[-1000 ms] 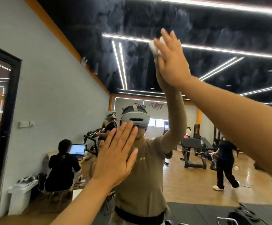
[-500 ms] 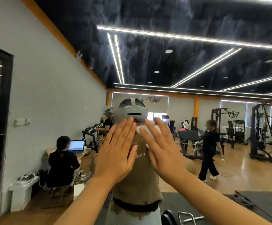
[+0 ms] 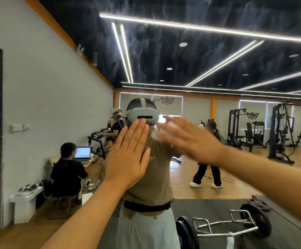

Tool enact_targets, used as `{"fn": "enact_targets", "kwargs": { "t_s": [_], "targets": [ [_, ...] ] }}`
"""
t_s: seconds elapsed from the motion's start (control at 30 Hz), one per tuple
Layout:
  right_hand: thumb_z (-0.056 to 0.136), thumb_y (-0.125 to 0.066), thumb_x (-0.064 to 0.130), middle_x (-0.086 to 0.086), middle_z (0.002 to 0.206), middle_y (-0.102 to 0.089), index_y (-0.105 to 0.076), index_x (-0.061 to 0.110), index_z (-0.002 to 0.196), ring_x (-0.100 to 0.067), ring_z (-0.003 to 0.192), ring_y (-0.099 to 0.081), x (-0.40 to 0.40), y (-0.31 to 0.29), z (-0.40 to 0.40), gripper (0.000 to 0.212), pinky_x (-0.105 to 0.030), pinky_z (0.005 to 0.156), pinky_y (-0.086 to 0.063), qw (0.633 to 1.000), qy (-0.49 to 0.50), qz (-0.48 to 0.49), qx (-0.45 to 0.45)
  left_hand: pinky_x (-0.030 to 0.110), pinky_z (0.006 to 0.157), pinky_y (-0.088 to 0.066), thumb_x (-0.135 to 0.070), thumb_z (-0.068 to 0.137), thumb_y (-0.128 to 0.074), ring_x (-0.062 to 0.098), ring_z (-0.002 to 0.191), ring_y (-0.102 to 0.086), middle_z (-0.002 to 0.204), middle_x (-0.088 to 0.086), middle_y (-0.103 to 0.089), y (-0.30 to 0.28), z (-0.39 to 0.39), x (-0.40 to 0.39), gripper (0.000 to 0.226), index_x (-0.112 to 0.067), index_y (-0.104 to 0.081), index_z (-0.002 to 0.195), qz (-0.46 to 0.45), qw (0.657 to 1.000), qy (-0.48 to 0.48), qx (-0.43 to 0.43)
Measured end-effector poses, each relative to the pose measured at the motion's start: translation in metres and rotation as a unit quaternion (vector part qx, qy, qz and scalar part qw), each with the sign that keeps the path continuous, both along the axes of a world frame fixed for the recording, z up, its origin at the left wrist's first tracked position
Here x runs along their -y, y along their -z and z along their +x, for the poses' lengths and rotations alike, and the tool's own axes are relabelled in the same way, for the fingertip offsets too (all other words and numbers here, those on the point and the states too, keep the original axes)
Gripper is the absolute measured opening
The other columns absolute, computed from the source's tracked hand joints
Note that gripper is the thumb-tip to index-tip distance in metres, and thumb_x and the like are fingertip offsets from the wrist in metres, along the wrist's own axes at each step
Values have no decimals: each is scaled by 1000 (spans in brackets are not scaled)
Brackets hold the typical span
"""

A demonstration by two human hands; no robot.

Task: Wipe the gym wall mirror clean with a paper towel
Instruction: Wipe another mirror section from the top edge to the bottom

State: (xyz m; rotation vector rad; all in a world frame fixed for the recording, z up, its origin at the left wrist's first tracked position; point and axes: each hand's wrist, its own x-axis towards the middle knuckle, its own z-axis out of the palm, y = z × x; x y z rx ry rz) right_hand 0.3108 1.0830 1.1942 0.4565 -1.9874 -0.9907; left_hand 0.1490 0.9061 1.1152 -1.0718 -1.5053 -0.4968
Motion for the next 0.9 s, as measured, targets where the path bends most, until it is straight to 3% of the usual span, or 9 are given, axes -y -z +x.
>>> {"fn": "enact_targets", "kwargs": {
  "t_s": [0.07, 0.17, 0.27, 0.37, 0.53, 0.67, 0.8, 0.9],
  "targets": [
    [102, -42, 22, -15, 160, -29, -33, 12, 152, -37, 149, -20, -4, -59, 9, 51, -49, 122, -15, 997, 12, -32, -70, 39, 126, -4, -36, 104, -29, 21, 155, -6, 168, 9, -10, -1, 0, 0, 63, -8, -16, 159, 1, 1000, 2, -4],
    [104, -34, 26, -18, 162, -24, -34, 10, 153, -40, 150, -16, -6, -111, 19, 52, -47, 123, -8, 974, 17, -169, -153, 41, 126, -7, -36, 105, -27, 22, 155, -8, 167, 10, -12, -1, 1, 1, 62, -7, -17, 159, 5, 1000, 0, -4],
    [105, -35, 21, -13, 164, -19, -34, 13, 154, -36, 152, -9, -2, -100, 10, 51, -49, 125, -10, 923, -16, -311, -226, 40, 126, -7, -35, 104, -31, 22, 155, -10, 167, 11, -15, -1, 3, 2, 62, -5, -21, 158, 3, 1000, 7, 3],
    [105, -36, 20, -13, 164, -20, -34, 11, 154, -35, 152, -9, 2, -56, 1, 49, -49, 124, -15, 892, -61, -365, -258, 39, 126, -4, -35, 103, -33, 22, 155, -9, 167, 10, -11, -1, 5, 2, 64, -6, -18, 158, 3, 1000, -2, 4],
    [105, -37, 18, -16, 162, -24, -26, 12, 153, -35, 153, -13, -15, 59, 12, 50, -56, 121, -22, 934, -70, -295, -187, 40, 126, 0, -33, 100, -35, 21, 155, -5, 168, 9, -9, 5, 36, -11, 67, -7, -15, 159, 53, 994, 25, 89],
    [99, -51, 15, -10, 163, -20, -27, 13, 153, -36, 152, -14, -30, 136, 29, 59, -52, 124, -15, 961, -45, -247, -112, 42, 126, -4, -31, 100, -38, 22, 155, -11, 167, 9, -16, 31, 69, -36, 64, -6, -25, 157, 18, 995, 67, 71],
    [100, -56, 19, -6, 163, -23, -30, 16, 154, -34, 151, -20, -55, 161, 52, 60, -47, 123, -21, 991, -13, -125, -45, 37, 126, 0, -31, 99, -39, 19, 155, -11, 166, 8, -18, 48, 89, -53, 63, -7, -28, 156, -6, 996, 64, 66],
    [105, -44, 22, -7, 162, -26, -32, 15, 154, -32, 151, -20, -67, 147, 62, 50, -44, 125, -14, 999, -2, -51, -19, 37, 126, 0, -31, 99, -38, 20, 155, -10, 167, 9, -18, 50, 95, -58, 63, -7, -27, 157, -17, 995, 52, 83]
  ]
}}
